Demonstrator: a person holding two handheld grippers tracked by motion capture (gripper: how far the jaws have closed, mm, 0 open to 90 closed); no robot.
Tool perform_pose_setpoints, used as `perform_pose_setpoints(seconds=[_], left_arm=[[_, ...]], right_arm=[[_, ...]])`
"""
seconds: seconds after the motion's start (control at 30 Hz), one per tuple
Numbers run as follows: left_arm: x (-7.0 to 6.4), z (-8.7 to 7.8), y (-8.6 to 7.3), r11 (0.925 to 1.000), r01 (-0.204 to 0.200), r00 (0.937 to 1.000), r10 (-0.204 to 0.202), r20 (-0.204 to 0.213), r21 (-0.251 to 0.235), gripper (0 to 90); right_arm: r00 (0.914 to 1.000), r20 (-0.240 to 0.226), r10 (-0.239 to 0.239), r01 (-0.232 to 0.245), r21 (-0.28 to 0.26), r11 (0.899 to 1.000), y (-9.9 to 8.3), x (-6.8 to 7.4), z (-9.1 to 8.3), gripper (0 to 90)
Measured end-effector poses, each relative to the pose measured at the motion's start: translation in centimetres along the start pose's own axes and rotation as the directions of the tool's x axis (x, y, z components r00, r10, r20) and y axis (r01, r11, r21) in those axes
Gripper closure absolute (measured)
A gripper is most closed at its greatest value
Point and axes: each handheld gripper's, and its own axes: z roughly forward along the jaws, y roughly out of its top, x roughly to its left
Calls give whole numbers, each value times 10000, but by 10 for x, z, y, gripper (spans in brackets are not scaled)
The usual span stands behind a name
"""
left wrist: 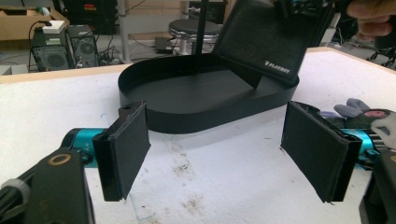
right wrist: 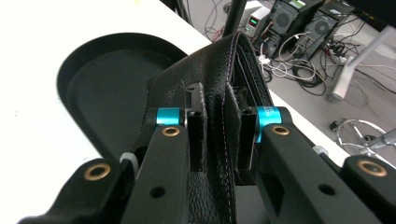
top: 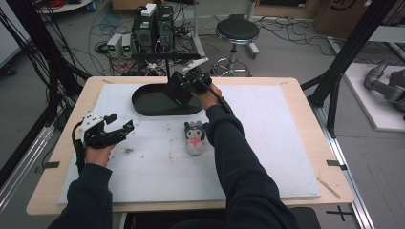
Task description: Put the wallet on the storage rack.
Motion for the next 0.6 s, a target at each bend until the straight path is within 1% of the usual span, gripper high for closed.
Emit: perform_pose_setpoints(seconds=[0.03,0.1,0.13,0.17,0.2,0.27,0.3,0.33,0.37,0.43,0.47,0.5,0.53,0.57,0.6], left_arm=[[0,0,0,10000,-39,10000,39,-6,7,232],[0,0,0,10000,-38,10000,38,-17,16,232],[-1,0,0,10000,-88,10000,88,4,38,232],[-1,0,0,10000,-88,10000,88,4,38,232],[-1,0,0,9999,-120,9999,120,54,64,232],[-1,0,0,9999,-125,9999,125,45,65,232],[-1,0,0,9999,-116,9999,116,33,72,232],[-1,0,0,9999,-117,9999,117,33,74,232],[-1,0,0,9999,-109,9999,109,28,84,232],[-1,0,0,9999,-134,9999,133,14,96,232],[-1,1,0,9998,-145,9999,145,19,102,232],[-1,1,0,9998,-145,9999,145,19,102,232],[-1,1,0,9999,-141,9999,141,33,91,232],[-1,1,0,9999,-141,9999,141,31,88,232],[-1,1,0,9998,-154,9999,154,21,95,232]], right_arm=[[10000,0,0,0,0,10000,0,0,0,807],[9999,107,-117,115,125,9999,-1,0,6,807],[9993,235,-292,291,43,9996,-3,0,11,807],[9993,235,-292,291,43,9996,-3,0,11,807],[9984,410,-388,389,5,9992,-5,0,16,806],[9969,583,-520,521,5,9986,-6,-1,19,806],[9969,583,-520,521,5,9986,-6,-1,19,806],[9950,786,-612,610,46,9981,-8,-1,22,806],[9950,786,-612,610,46,9981,-8,-1,22,806],[9951,842,-524,519,90,9986,-10,-3,25,805],[9944,980,-405,391,153,9991,-12,-5,27,805],[9944,980,-405,391,153,9991,-12,-5,27,805],[9935,1099,-283,259,236,9994,-13,-7,28,805],[9932,1164,-76,44,274,9996,-15,-9,29,805],[9915,1257,322,-374,395,9985,-18,-13,31,806]])
